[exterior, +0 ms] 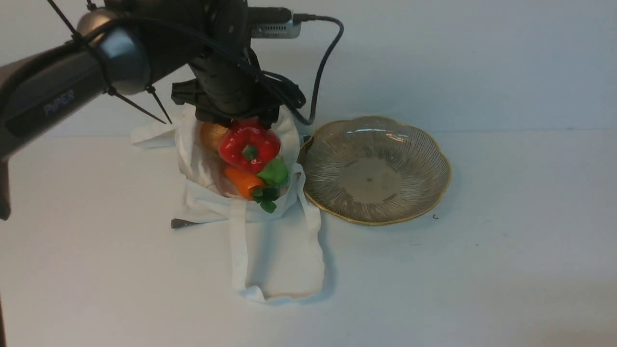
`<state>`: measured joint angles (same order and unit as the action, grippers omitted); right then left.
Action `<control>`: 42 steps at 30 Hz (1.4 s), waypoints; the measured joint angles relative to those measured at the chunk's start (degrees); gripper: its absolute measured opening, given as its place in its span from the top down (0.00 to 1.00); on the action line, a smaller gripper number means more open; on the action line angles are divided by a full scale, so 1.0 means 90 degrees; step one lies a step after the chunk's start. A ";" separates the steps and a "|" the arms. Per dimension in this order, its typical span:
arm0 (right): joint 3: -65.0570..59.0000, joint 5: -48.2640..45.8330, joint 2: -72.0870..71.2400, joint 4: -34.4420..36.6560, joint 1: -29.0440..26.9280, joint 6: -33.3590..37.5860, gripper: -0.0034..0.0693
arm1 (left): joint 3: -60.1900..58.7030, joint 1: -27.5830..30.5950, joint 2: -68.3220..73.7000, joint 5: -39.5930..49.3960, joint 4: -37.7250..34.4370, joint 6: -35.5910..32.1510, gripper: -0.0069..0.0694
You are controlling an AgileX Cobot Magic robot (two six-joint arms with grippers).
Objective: Take vegetables from cloth bag on white table place on plate.
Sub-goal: 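Take the red bell pepper out of the bag and place it on the plate with the left gripper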
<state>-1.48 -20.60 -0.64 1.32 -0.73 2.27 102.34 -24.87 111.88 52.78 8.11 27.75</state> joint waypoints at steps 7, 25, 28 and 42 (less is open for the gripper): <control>0.0000 0.0000 0.0000 0.0000 0.0000 0.0000 0.97 | 0.0000 -0.0412 0.0234 -0.1461 -0.1029 -0.0084 0.35; 0.0000 -0.0002 0.0000 0.0000 0.0000 0.0000 0.97 | 0.0000 -0.1377 0.1915 -0.4324 -0.1215 -0.0102 0.35; 0.0000 -0.0002 0.0000 0.0000 0.0000 0.0000 0.97 | 0.0000 -0.1377 0.1953 -0.4375 -0.1215 -0.0102 0.35; 0.0000 -0.0002 0.0000 0.0000 0.0000 0.0000 0.97 | -0.0006 -0.1370 0.1643 -0.3975 -0.1209 -0.0257 0.17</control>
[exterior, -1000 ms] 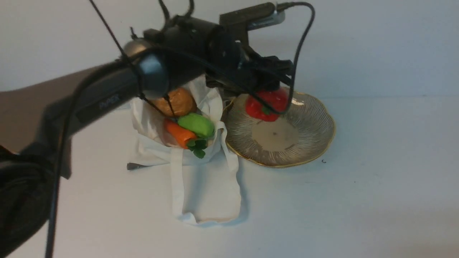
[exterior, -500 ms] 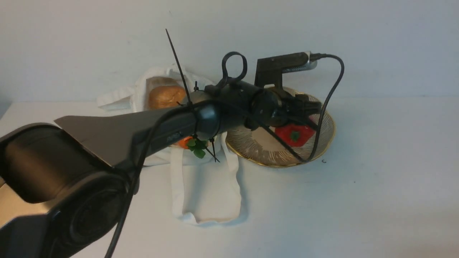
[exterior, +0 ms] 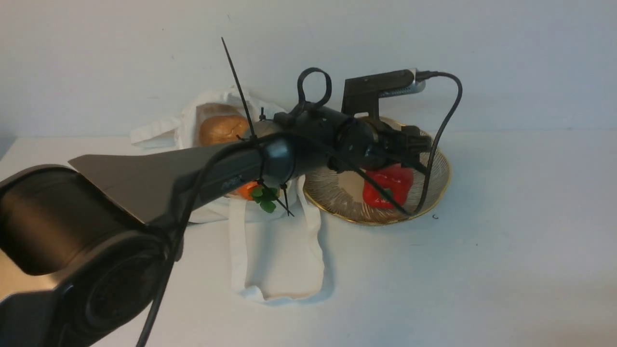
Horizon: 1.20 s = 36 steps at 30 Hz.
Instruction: Take vegetables from cloth bag on white table place on plate.
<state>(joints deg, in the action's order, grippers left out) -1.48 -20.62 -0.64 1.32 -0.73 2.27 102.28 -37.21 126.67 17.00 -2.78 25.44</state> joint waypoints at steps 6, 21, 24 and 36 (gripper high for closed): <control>0.0000 0.0000 0.0000 0.0000 0.0000 0.0000 0.97 | 0.0000 0.0084 -0.1113 0.1158 0.0180 -0.1264 0.37; 0.0000 0.0000 0.0000 0.0000 0.0000 0.0000 0.97 | 0.0000 0.0114 -0.3881 0.4787 0.0741 -0.2945 0.92; 0.0000 0.0000 0.0000 0.0000 0.0000 0.0000 0.97 | 0.0000 0.0114 -0.4126 0.5023 0.0741 -0.2998 0.92; 0.0000 0.0000 0.0000 0.0000 0.0000 0.0000 0.97 | -0.1466 0.0114 -0.5350 0.4977 0.0741 -0.3370 0.92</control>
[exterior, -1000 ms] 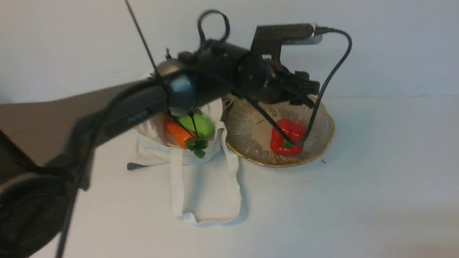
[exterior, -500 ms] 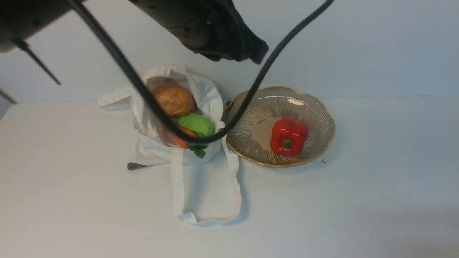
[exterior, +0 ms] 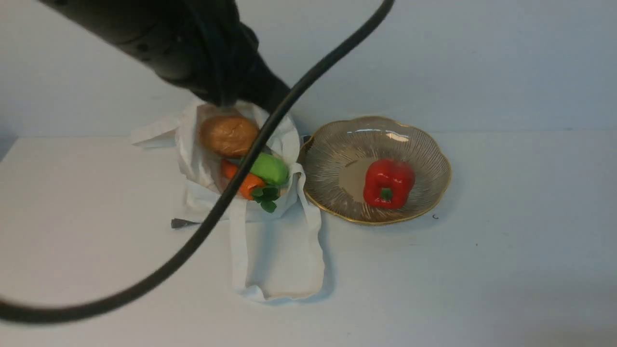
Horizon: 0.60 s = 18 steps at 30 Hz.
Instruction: Take vegetables from cloth bag on white table place on plate.
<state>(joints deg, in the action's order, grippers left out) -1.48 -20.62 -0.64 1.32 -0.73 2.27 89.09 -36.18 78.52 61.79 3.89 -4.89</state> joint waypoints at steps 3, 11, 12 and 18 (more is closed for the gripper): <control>0.0000 0.0000 0.0000 0.0000 0.0000 0.0000 0.97 | -0.0806 0.0000 -0.0654 -0.0575 -0.0037 0.0000 0.92; 0.0000 0.0000 0.0000 0.0000 0.0000 0.0000 0.97 | -0.3898 0.0000 -0.3389 -0.3070 -0.0891 0.0213 0.92; 0.0000 0.0000 0.0000 0.0000 0.0000 0.0000 0.97 | -0.3987 0.0000 -0.3465 -0.3070 -0.0922 0.0213 0.92; 0.0000 0.0000 0.0000 0.0000 0.0000 0.0000 0.97 | -0.6580 0.0000 -0.5304 -0.5365 -0.1622 0.0271 0.92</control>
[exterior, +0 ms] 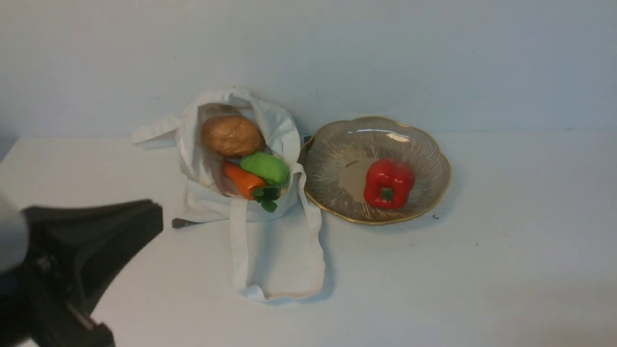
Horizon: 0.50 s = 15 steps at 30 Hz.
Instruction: Take vegetables from cloth bag on white table place on plate.
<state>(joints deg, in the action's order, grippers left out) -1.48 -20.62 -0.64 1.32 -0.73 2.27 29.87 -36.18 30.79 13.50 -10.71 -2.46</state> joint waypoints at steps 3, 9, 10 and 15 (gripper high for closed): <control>0.0000 0.0000 0.0000 0.0000 0.0000 0.0000 0.97 | -0.0828 0.0000 -0.0362 -0.0950 -0.0090 0.0000 0.92; 0.0000 0.0000 0.0000 0.0000 0.0000 0.0000 0.97 | -0.1403 0.0000 -0.0452 -0.1858 -0.0143 0.0000 0.92; 0.0000 0.0000 0.0000 0.0000 0.0000 0.0000 0.97 | -0.1447 0.0000 -0.0452 -0.1874 -0.0143 0.0000 0.92; 0.0000 0.0000 0.0000 0.0000 0.0000 0.0000 0.97 | -0.1560 0.0000 -0.0452 -0.1888 -0.0143 -0.0012 0.92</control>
<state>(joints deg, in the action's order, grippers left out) -1.48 -20.62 -0.64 1.32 -0.73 2.27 15.82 -36.18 26.71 -3.49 -11.99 -2.56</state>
